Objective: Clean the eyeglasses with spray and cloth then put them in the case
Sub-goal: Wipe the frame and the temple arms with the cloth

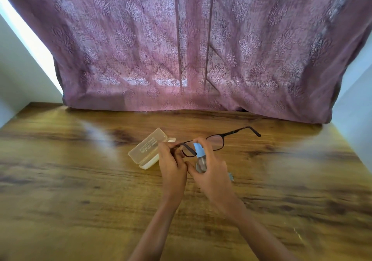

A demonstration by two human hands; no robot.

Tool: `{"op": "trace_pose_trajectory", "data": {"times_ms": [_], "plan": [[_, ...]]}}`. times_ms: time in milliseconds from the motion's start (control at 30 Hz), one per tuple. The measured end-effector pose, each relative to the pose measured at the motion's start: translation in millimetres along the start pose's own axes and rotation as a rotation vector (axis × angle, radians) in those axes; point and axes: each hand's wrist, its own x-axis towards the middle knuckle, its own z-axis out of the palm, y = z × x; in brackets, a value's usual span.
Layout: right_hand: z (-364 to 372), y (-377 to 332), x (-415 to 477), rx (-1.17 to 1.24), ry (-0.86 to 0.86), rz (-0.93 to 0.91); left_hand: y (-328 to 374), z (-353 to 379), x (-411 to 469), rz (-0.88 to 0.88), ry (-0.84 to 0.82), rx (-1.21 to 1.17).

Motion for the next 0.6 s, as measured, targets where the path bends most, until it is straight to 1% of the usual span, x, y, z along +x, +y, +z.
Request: {"op": "trace_pose_trajectory", "data": {"times_ms": [267, 333, 467, 600], "plan": [[-3.3, -3.7, 3.8, -0.069, 0.081, -0.017, 0.6, 0.5, 0.5, 0.001, 0.002, 0.021], [-6.4, -3.8, 6.8, -0.107, 0.072, -0.014, 0.9, 1.0, 0.3, -0.002, -0.003, 0.026], [-7.8, -5.3, 5.1, -0.194, -0.001, -0.014, 2.2, 0.5, 0.3, -0.006, -0.01, 0.023], [-7.9, -6.5, 0.2, -0.267, 0.03, 0.008, 2.1, -1.4, 0.0, 0.032, -0.024, 0.057]]}}
